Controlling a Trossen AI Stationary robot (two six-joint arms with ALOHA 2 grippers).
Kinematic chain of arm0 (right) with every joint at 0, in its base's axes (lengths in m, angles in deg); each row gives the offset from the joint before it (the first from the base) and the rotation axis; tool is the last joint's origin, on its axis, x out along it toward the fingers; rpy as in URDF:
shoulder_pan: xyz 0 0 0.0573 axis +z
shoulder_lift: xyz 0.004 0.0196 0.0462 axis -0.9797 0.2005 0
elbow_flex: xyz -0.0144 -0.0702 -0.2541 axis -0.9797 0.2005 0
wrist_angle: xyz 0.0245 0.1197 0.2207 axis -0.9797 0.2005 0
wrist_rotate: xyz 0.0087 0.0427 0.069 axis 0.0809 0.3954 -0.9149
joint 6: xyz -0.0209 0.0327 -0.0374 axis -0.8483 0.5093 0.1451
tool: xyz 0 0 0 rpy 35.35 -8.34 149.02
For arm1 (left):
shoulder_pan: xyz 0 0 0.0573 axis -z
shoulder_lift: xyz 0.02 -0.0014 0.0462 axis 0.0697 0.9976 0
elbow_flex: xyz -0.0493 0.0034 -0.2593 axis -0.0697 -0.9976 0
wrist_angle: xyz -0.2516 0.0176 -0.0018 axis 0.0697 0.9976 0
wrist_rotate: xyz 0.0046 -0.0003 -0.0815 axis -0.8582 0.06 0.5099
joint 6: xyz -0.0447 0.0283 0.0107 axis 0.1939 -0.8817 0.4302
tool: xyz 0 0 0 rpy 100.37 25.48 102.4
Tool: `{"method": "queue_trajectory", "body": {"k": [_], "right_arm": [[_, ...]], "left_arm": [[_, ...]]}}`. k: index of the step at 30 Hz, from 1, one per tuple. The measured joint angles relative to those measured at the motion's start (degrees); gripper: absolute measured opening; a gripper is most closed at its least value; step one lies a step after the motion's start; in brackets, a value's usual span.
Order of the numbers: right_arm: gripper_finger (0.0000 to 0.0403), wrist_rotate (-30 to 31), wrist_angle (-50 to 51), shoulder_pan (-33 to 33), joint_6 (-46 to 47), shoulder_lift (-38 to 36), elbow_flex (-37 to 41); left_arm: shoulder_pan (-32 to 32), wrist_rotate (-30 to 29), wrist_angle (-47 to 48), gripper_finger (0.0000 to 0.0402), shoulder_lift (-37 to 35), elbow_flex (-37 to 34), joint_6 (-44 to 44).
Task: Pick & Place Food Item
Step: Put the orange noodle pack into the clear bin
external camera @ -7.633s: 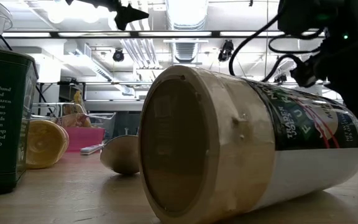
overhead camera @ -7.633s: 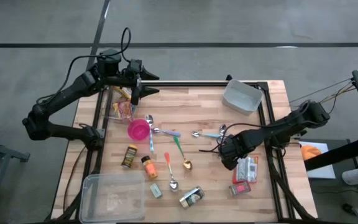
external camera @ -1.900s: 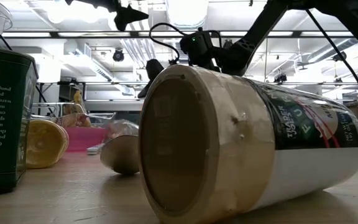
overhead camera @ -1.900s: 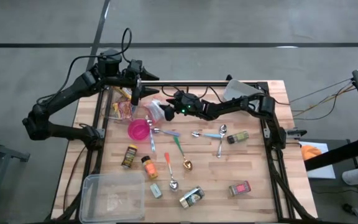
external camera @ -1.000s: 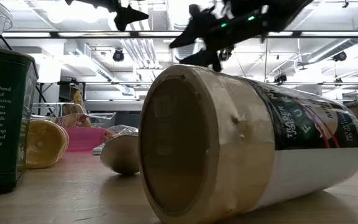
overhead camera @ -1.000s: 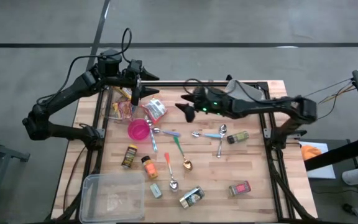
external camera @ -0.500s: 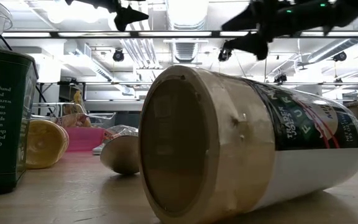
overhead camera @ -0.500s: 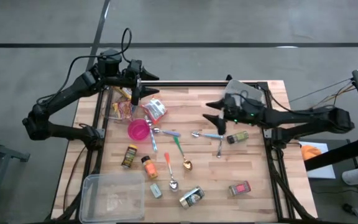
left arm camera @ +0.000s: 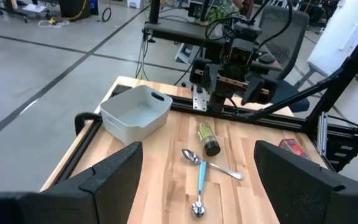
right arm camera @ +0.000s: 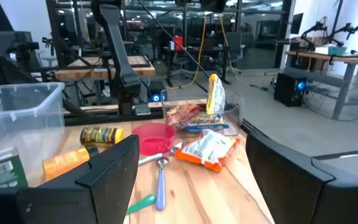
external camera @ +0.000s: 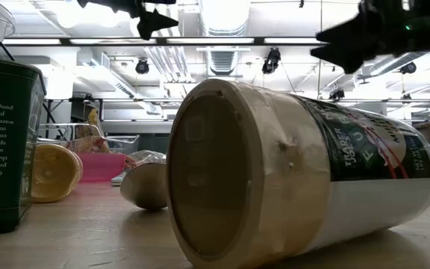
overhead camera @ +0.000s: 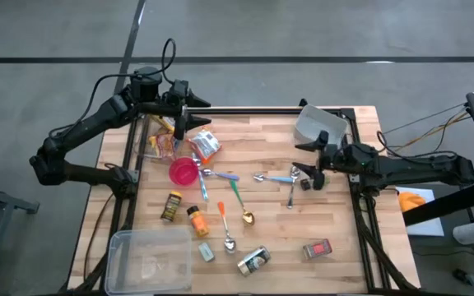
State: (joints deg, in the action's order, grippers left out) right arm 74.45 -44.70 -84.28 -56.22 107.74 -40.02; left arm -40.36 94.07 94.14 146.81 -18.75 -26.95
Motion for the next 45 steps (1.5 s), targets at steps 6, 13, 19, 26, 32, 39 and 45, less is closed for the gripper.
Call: {"method": "queue_trajectory", "body": {"k": [6, 13, 19, 26, 32, 39, 45], "right_arm": [[0.029, -0.04, -0.15, 0.0, 0.0, -6.15, 5.24], [0.029, -0.13, -0.43, 0.0, -0.02, -8.5, 6.5], [0.029, -0.08, -0.42, -0.02, -0.04, -8.46, 4.89], [0.029, 0.0, -0.36, -0.02, -0.07, -8.48, 4.26], [0.029, 0.02, -0.3, -0.03, -0.04, -8.26, 4.26], [0.029, 0.29, 0.05, -0.04, -0.04, -8.26, 4.26], [0.029, 0.5, 0.05, -0.04, -0.04, -8.17, 4.37]], "left_arm": [[0.0, 0.0, -0.15, 0.0312, 0.0, -3.15, 0.02], [0.0, 0.02, -0.25, 0.0312, -0.03, -9.8, 0.02], [0.0, 0.0, -0.28, 0.0312, 0.0, -18.07, 0.0], [-0.02, -0.02, -0.37, 0.0312, 0.0, -30.23, 0.01], [-0.04, 0.29, -2.83, 0.0312, -0.26, -41.04, -1.25], [-1.2, 8.58, -7.78, 0.0312, -1.24, -41.77, 0.89], [-1.25, 11.16, -9.41, 0.0312, -2.99, -37.71, -0.61]]}}
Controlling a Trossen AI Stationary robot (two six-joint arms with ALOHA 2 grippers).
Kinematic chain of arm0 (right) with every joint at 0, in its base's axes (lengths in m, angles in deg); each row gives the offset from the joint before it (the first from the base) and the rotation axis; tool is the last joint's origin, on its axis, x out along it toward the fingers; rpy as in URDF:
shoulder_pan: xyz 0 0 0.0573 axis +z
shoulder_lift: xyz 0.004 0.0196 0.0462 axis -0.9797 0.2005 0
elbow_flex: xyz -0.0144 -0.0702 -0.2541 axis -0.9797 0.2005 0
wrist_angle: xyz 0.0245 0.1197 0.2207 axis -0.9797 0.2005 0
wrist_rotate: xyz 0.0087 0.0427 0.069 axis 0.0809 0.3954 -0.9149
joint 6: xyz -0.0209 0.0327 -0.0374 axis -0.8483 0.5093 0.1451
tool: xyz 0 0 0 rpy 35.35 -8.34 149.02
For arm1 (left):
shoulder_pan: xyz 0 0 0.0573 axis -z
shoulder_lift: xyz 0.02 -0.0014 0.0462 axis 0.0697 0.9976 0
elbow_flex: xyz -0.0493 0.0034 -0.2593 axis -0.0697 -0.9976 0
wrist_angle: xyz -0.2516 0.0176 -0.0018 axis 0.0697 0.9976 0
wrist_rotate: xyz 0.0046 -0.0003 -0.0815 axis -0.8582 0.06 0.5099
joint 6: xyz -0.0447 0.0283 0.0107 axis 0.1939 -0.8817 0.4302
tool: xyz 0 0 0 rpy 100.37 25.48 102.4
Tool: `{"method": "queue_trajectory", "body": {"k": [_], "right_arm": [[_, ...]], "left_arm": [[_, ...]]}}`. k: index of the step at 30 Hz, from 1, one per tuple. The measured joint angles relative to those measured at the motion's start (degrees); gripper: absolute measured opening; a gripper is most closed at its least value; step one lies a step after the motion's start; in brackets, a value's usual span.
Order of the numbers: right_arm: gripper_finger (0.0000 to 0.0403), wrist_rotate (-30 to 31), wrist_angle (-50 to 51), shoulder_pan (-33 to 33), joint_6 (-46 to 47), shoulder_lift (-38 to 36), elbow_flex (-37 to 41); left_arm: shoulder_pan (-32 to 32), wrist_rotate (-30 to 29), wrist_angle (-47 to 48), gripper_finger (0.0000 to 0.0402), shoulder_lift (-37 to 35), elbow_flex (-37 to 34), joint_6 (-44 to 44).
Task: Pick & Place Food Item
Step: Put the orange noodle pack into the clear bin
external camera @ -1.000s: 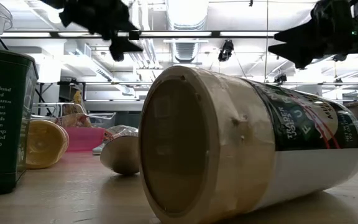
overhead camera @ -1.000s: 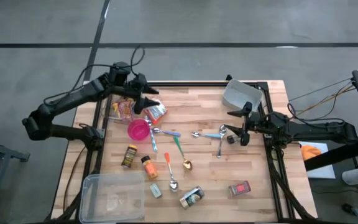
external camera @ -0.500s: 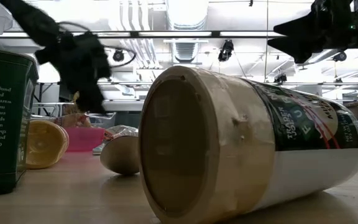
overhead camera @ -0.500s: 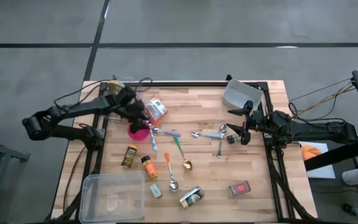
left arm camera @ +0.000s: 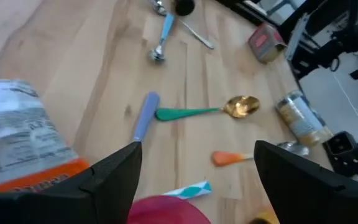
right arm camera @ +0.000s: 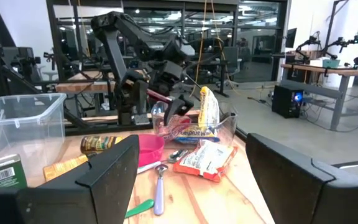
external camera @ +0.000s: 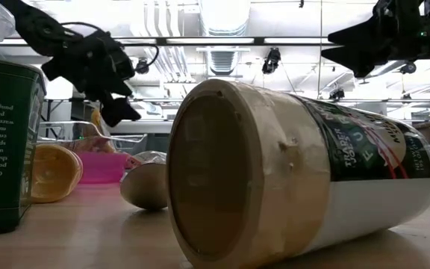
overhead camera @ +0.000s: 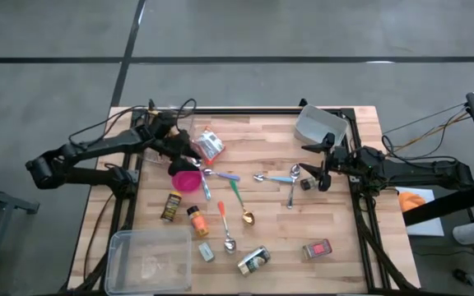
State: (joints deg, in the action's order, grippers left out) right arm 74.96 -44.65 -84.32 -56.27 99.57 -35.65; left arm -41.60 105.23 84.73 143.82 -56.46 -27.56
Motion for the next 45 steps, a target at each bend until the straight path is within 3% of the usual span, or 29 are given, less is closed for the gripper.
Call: {"method": "queue_trajectory", "body": {"k": [11, 26, 30, 38, 45], "right_arm": [[0.029, 0.0, 0.0, 0.0, 0.0, -0.07, 0.04], [0.029, 0.0, -0.01, 0.0, 0.0, -0.07, 0.09], [0.029, 0.0, -0.02, 0.0, 0.0, -0.07, 0.09], [0.029, 0.0, -0.02, 0.0, 0.0, -0.07, 0.11], [0.029, 0.0, -0.02, 0.0, 0.02, -0.07, 0.11]], "left_arm": [[0.0, 0.0, -0.84, 0.0312, -1.45, 4.94, -0.55], [0.02, 1.33, -1.12, 0.0312, -1.93, 20.82, -0.49], [0.02, 1.32, 5.32, 0.0312, -1.92, 22.8, 4.37], [0.02, -0.06, 4.44, 0.0312, -1.82, 21.86, 7.12], [0.02, -0.9, 2.33, 0.0312, -1.86, 21.87, 20.08]]}}
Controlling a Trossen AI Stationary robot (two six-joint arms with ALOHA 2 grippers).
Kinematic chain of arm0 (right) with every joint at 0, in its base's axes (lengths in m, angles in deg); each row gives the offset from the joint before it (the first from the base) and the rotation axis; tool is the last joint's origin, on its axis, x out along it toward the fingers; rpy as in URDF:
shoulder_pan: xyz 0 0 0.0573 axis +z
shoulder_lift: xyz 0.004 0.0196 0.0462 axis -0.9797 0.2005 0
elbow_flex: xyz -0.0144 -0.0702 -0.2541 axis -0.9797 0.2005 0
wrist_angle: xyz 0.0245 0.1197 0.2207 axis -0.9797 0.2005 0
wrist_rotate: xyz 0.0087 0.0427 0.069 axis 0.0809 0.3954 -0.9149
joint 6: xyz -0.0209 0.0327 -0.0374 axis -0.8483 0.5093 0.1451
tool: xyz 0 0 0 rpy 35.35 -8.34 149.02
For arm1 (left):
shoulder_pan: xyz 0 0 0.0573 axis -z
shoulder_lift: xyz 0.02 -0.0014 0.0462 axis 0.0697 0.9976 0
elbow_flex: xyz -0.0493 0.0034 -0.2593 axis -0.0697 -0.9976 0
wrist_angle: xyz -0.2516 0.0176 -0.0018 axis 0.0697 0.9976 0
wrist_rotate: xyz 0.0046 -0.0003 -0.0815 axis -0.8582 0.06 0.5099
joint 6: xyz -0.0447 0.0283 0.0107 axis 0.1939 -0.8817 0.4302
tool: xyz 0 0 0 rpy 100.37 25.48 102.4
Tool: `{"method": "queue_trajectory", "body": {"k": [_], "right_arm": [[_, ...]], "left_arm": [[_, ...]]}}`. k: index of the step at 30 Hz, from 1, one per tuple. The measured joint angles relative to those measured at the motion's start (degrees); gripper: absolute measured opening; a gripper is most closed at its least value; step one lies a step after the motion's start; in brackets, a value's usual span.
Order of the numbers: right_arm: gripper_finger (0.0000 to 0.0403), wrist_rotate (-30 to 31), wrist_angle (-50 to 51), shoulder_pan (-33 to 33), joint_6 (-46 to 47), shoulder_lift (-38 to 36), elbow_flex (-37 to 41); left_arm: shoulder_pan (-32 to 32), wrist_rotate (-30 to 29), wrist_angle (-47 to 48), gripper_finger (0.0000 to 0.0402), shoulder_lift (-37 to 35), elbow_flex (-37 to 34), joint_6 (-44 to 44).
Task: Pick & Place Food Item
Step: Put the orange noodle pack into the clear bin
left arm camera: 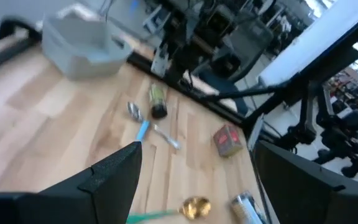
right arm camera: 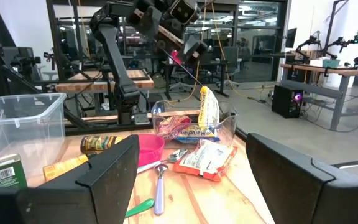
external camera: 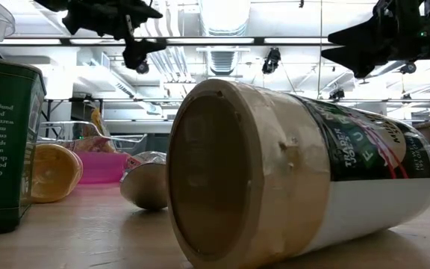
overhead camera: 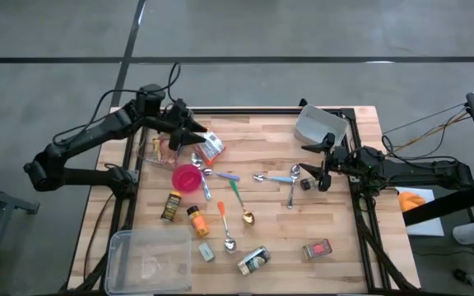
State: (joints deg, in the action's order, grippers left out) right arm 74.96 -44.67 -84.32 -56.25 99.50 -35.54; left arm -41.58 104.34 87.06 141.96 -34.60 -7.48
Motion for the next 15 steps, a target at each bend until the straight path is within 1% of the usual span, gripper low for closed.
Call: {"method": "queue_trajectory", "body": {"k": [1, 5, 8, 10, 13, 15], "right_arm": [[0.029, 0.0, 0.0, 0.0, -0.02, 0.0, 0.0], [0.029, 0.0, 0.0, 0.0, -0.02, 0.0, 0.0], [0.029, 0.0, 0.0, 0.0, -0.02, 0.0, 0.0], [0.029, 0.0, 0.0, 0.0, 0.0, 0.0, 0.0], [0.029, 0.0, 0.0, 0.0, -0.02, 0.0, 0.0], [0.029, 0.0, 0.0, 0.0, -0.02, 0.02, 0.0]], "left_arm": [[0.0, -0.24, -1.12, 0.0312, 0.02, 0.02, -0.04], [0.69, -0.18, -0.73, 0.0312, 1.07, 2.23, 1.43], [1.47, -0.21, 4.77, 0.0312, 2.87, 5.8, 0.62], [1.79, -2.41, 11.02, 0.0312, 5.0, 8.82, -0.97], [1.9, -8.45, 19.26, 0.0312, 8.72, 13.16, -2.73], [2.03, -10.81, 22.14, 0.0312, 11.53, 15.62, -3.0]]}}
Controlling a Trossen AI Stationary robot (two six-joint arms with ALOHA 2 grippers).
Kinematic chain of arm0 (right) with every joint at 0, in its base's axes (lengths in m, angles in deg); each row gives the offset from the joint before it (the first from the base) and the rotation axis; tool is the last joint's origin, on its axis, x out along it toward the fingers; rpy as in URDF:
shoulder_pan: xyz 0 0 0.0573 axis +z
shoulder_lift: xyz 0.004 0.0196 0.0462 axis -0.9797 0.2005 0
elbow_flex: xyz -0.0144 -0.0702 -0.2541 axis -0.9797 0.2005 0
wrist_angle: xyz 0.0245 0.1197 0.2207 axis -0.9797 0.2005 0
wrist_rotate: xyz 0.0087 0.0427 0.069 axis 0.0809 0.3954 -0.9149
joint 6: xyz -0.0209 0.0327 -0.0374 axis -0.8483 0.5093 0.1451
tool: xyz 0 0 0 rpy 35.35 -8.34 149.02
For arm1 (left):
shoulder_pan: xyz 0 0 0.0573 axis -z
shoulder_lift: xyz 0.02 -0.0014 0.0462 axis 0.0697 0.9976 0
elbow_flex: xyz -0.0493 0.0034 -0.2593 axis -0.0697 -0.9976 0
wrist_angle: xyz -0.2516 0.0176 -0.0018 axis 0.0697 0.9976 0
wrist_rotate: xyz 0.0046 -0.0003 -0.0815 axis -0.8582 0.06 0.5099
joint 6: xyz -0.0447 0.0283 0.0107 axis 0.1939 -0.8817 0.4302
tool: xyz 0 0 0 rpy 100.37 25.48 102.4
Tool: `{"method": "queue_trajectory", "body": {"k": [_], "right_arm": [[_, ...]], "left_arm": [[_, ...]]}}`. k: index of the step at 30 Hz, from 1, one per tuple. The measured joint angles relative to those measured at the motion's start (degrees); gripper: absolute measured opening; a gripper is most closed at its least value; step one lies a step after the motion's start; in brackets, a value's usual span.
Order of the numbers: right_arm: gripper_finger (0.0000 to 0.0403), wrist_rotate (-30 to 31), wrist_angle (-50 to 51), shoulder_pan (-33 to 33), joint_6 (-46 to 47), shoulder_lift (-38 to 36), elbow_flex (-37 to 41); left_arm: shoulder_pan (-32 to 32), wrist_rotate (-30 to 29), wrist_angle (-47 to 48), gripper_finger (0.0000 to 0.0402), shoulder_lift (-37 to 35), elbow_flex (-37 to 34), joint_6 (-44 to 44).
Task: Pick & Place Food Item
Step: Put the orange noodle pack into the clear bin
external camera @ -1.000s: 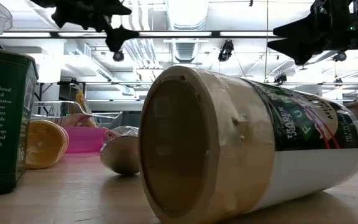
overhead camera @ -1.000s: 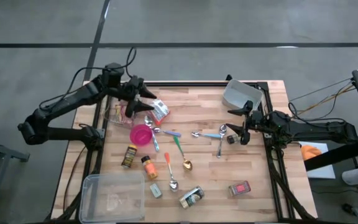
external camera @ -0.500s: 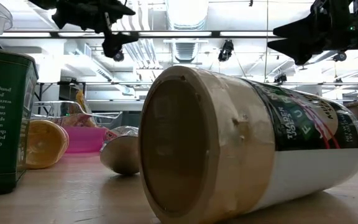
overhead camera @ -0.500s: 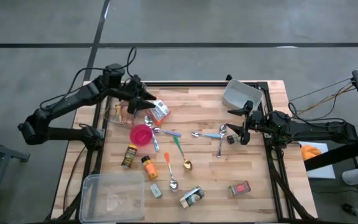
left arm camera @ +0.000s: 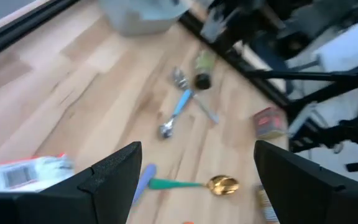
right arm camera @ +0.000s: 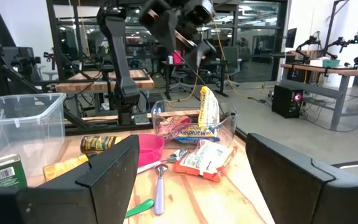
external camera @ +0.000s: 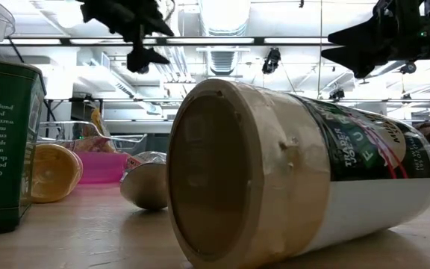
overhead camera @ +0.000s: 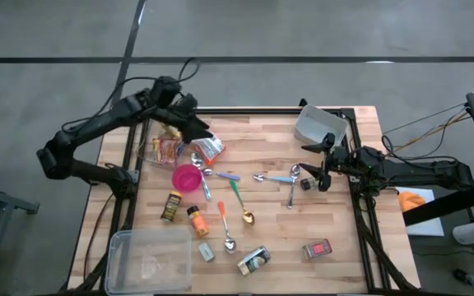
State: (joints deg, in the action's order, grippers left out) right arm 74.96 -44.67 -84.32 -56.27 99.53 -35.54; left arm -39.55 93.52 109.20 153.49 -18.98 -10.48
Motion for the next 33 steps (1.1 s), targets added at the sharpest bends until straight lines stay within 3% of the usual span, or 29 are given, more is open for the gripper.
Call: {"method": "queue_trajectory", "body": {"k": [14, 20, 28, 33], "right_arm": [[0.029, 0.0, 0.0, 0.0, 0.0, 0.0, 0.0], [0.029, 0.0, 0.0, 0.0, 0.02, 0.0, 0.0], [0.029, 0.0, 0.07, 0.0, 0.0, 0.0, 0.0], [0.029, 0.0, 0.09, 0.0, 0.0, 0.0, 0.0]], "left_arm": [[1.52, -5.16, -0.65, 0.0312, 14.29, 6.98, -0.23], [3.78, -11.35, 1.5, 0.0312, 18.73, 9.82, -0.92], [10.43, -30.99, 5.09, 0.0312, 20.08, 10.77, -23.06], [11.34, -33.63, 3.6, 0.0312, 20.29, 10.7, -29.04]]}}
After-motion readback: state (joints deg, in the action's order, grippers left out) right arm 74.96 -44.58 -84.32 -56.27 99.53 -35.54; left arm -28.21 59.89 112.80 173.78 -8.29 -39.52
